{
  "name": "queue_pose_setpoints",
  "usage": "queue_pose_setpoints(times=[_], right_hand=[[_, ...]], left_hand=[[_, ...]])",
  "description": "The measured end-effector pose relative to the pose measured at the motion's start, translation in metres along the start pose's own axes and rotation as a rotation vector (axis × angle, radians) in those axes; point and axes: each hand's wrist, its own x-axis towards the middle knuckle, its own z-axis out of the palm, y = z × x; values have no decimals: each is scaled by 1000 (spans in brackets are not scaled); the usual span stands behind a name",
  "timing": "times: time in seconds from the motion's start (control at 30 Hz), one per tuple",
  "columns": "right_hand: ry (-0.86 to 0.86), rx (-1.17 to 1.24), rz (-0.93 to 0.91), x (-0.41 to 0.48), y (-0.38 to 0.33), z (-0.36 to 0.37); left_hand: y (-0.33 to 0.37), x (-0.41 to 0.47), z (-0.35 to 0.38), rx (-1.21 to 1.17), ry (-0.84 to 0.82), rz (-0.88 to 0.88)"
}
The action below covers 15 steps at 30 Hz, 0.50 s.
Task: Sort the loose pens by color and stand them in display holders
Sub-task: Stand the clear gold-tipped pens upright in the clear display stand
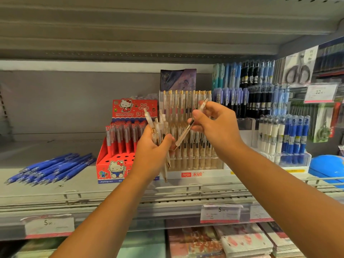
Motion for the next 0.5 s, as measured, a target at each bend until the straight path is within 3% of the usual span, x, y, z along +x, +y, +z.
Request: queue_pose_setpoints(times=[0.2,0.5], right_hand=[[-52,-82,-9,5,10,18],[-134,-140,1,10,33,41]], left_hand=[[-4,-1,-17,3,142,-24],[-2,3,-14,116,149,-35]])
